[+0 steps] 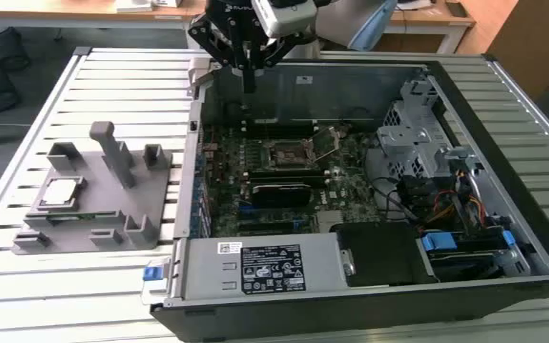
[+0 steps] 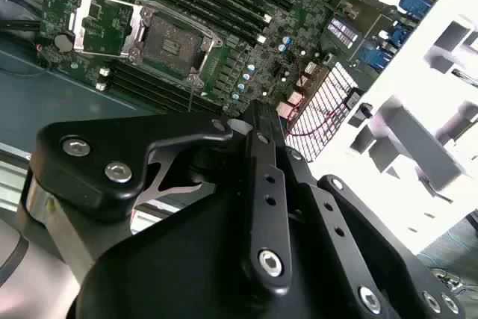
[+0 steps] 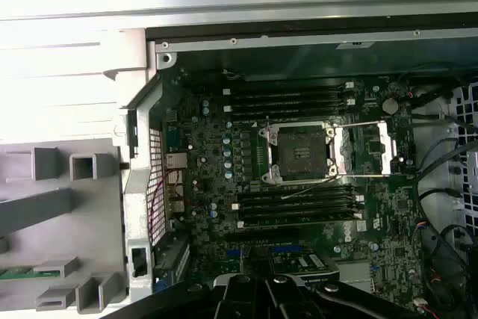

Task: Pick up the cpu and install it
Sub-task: 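Reach for the cpu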

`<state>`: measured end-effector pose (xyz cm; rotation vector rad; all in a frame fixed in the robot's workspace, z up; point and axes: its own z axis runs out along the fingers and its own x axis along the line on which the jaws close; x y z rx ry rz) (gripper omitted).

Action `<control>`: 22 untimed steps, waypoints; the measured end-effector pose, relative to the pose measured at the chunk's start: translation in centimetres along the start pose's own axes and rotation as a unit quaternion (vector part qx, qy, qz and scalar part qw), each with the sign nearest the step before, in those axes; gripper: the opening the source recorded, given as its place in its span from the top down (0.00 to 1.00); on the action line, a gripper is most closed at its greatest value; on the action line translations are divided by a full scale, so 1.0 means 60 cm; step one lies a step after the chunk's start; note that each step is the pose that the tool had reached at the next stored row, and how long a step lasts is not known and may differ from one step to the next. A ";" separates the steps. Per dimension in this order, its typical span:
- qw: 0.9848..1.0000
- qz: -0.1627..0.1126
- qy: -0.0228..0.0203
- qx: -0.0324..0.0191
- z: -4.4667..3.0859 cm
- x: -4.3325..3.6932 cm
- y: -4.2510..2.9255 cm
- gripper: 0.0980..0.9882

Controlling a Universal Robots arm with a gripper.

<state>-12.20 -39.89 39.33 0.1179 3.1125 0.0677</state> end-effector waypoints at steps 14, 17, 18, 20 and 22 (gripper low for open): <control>1.000 0.000 0.000 0.000 0.000 0.005 0.000 0.99; 1.000 0.000 0.000 0.000 0.000 0.006 0.000 0.99; 1.000 0.000 0.000 0.000 0.000 0.006 0.000 0.99; 1.000 0.000 0.000 0.000 0.000 0.007 0.000 0.99; 1.000 0.000 0.000 0.000 0.000 0.008 -0.001 0.99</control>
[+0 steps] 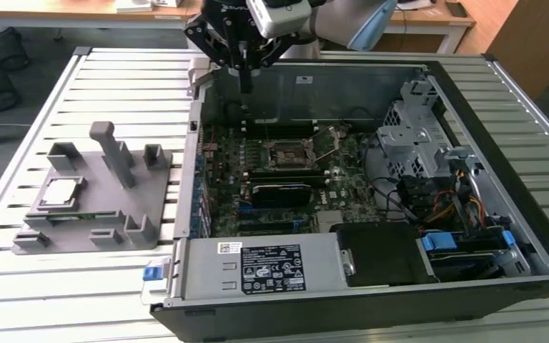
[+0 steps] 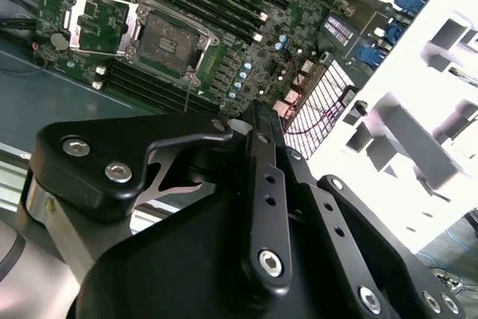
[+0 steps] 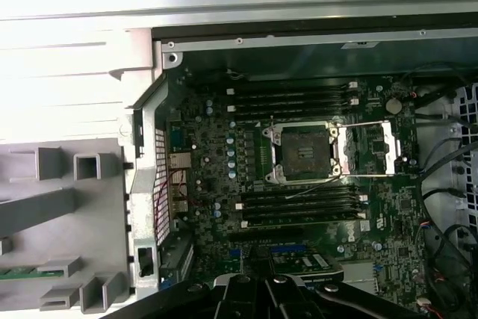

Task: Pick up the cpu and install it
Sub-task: 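Reach for the cpu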

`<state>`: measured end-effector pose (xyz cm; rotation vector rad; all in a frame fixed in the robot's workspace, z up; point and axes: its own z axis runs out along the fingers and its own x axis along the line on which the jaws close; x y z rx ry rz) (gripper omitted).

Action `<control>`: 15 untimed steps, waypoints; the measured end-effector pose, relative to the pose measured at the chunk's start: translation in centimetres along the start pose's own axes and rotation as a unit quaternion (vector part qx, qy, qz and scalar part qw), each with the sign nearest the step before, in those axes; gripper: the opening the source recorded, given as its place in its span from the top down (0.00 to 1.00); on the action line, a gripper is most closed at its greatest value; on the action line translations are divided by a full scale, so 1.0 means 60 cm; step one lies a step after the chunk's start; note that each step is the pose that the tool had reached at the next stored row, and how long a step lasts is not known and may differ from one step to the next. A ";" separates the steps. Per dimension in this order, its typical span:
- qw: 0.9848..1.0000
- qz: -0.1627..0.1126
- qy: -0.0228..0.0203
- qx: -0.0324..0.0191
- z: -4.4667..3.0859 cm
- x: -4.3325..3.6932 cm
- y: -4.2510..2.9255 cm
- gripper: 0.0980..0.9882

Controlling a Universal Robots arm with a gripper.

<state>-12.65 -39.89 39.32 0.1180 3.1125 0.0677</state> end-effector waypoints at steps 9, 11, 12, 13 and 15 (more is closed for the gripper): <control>1.000 0.000 0.000 0.000 0.000 0.004 0.000 0.99; 1.000 0.000 0.001 0.000 0.000 0.005 0.000 0.99; 1.000 0.000 0.001 0.000 0.000 0.005 0.000 0.99; 1.000 0.000 0.001 0.000 0.001 0.006 0.000 0.99; 1.000 0.000 0.001 0.000 0.001 0.007 0.000 0.99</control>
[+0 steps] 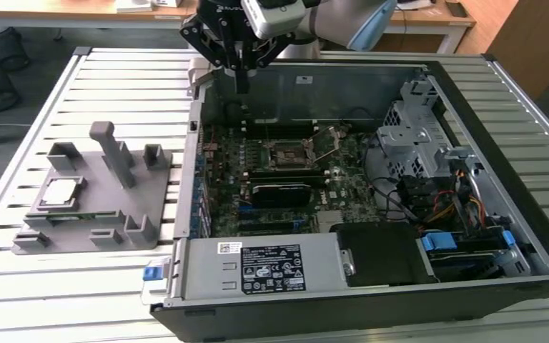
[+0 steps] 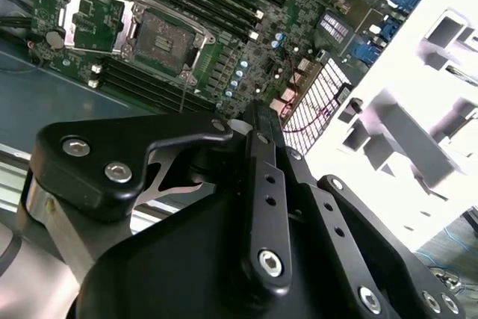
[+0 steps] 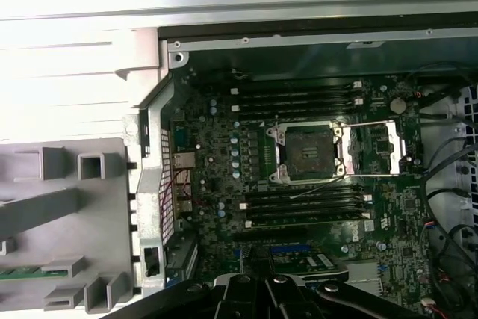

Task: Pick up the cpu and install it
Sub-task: 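Reach for the cpu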

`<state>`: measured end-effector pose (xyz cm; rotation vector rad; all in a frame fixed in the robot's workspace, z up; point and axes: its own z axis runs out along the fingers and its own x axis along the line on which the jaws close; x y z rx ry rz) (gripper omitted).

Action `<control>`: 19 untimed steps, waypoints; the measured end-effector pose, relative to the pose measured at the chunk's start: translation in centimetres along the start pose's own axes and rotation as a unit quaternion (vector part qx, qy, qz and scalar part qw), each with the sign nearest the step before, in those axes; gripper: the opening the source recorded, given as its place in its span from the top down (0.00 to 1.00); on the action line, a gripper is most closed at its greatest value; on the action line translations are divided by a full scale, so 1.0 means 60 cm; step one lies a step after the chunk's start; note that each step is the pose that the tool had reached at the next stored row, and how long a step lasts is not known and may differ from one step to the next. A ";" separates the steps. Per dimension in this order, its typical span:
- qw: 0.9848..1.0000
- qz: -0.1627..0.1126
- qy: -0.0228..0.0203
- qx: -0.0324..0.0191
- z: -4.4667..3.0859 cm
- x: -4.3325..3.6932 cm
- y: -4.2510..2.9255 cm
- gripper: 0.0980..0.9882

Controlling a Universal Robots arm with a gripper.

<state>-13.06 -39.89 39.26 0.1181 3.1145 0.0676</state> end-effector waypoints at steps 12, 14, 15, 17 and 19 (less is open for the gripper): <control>1.000 0.000 0.001 0.000 0.001 0.008 -0.001 0.99; 1.000 0.000 0.001 0.000 0.001 0.009 -0.001 0.99; 1.000 0.000 0.001 0.000 0.001 0.010 -0.001 0.99; 1.000 0.000 0.001 0.000 0.001 0.011 -0.001 0.99; 1.000 0.000 0.001 0.000 0.001 0.013 -0.001 0.99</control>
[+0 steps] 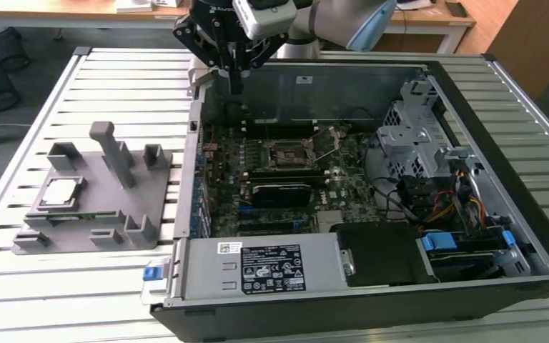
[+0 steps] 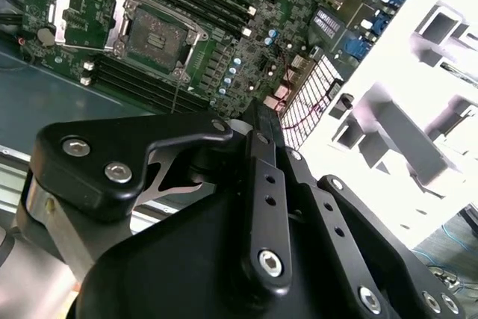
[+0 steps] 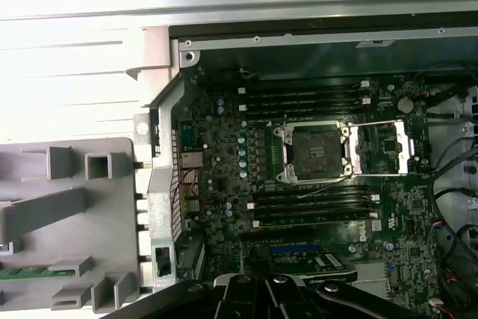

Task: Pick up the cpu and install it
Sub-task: 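Reach for the cpu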

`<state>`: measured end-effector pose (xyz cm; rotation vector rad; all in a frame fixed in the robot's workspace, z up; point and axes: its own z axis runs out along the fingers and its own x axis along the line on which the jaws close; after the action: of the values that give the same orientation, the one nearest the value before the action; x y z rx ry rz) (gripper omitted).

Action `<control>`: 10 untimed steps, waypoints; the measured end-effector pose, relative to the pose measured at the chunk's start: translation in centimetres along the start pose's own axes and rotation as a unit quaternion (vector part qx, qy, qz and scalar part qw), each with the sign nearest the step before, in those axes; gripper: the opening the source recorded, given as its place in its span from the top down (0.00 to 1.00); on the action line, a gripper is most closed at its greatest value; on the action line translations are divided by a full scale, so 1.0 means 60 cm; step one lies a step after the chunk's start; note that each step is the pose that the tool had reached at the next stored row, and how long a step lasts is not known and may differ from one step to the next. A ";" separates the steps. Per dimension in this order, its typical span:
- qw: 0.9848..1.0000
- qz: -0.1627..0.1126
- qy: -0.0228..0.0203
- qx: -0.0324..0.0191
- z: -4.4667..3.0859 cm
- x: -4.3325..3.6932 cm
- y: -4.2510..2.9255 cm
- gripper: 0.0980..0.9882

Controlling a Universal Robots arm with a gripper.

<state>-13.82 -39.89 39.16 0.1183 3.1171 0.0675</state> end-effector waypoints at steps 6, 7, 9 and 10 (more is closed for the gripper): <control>1.000 0.000 0.000 0.000 0.001 0.003 0.000 0.99; 1.000 0.000 0.001 0.000 0.001 0.003 0.000 0.99; 1.000 0.000 0.001 0.000 0.001 0.005 0.000 0.99; 1.000 0.000 0.001 0.000 0.001 0.006 0.000 0.99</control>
<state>-14.15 -39.88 39.10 0.1185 3.1184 0.0675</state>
